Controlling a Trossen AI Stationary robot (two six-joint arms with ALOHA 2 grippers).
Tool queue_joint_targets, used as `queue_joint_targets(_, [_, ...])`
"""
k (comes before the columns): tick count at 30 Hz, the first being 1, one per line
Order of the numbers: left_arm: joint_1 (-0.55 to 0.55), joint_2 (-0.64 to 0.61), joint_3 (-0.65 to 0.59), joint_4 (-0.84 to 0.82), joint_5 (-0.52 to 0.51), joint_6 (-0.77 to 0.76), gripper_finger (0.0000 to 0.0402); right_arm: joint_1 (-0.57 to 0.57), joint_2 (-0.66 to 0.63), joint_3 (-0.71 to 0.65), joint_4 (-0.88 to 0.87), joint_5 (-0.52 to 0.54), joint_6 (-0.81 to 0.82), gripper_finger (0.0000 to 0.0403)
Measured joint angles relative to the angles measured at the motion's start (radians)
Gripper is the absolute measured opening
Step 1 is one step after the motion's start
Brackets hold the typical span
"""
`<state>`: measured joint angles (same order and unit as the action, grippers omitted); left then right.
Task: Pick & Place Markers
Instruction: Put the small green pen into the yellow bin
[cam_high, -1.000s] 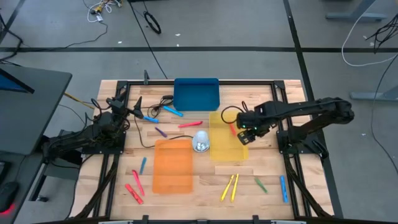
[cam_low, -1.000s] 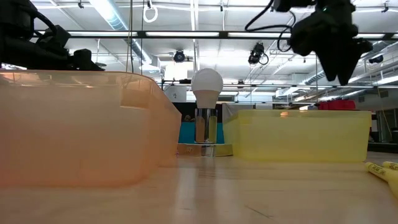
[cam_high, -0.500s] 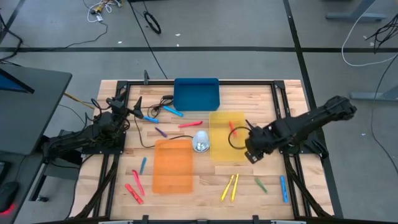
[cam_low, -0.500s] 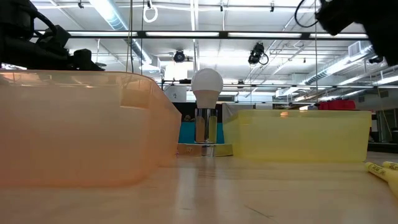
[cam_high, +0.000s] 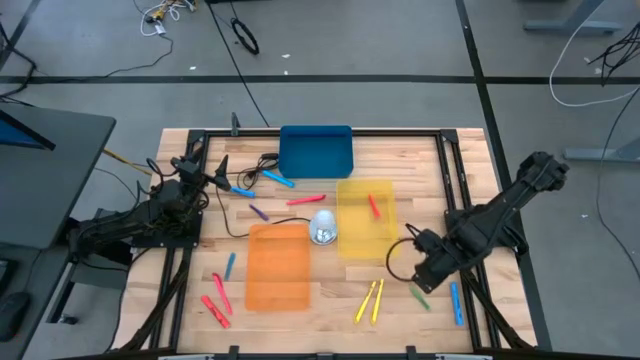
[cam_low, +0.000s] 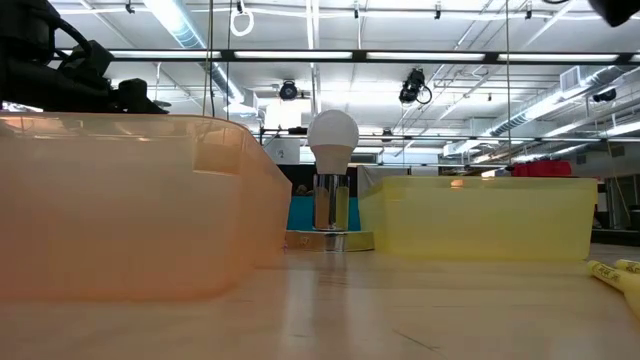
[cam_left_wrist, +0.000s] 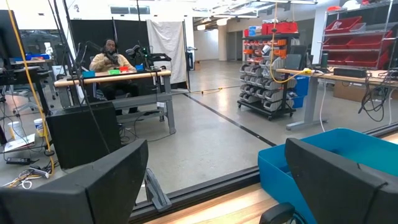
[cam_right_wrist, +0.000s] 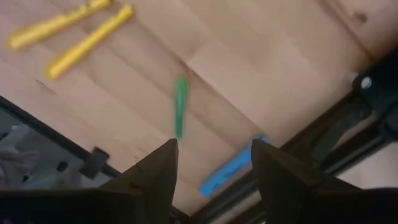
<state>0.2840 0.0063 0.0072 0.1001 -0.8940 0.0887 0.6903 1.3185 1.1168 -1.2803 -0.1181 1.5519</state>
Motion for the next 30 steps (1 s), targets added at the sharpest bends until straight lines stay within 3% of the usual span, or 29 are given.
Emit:
queue_joint_targets(10, [0.0, 0.0, 0.0, 0.0, 0.0, 0.0, 0.0383, 0.089, 0.046, 0.0, 0.039, -0.04, 0.108, 0.0203])
queue_joint_targets(17, [0.0, 0.0, 0.0, 0.0, 0.0, 0.0, 0.0383, 0.097, 0.058, 0.0, 0.142, -0.02, 0.179, 0.0203])
queue_joint_targets(30, [0.0, 0.0, 0.0, 0.0, 0.0, 0.0, 0.0383, 0.092, 0.069, 0.0, 0.179, 0.025, 0.231, 0.0203])
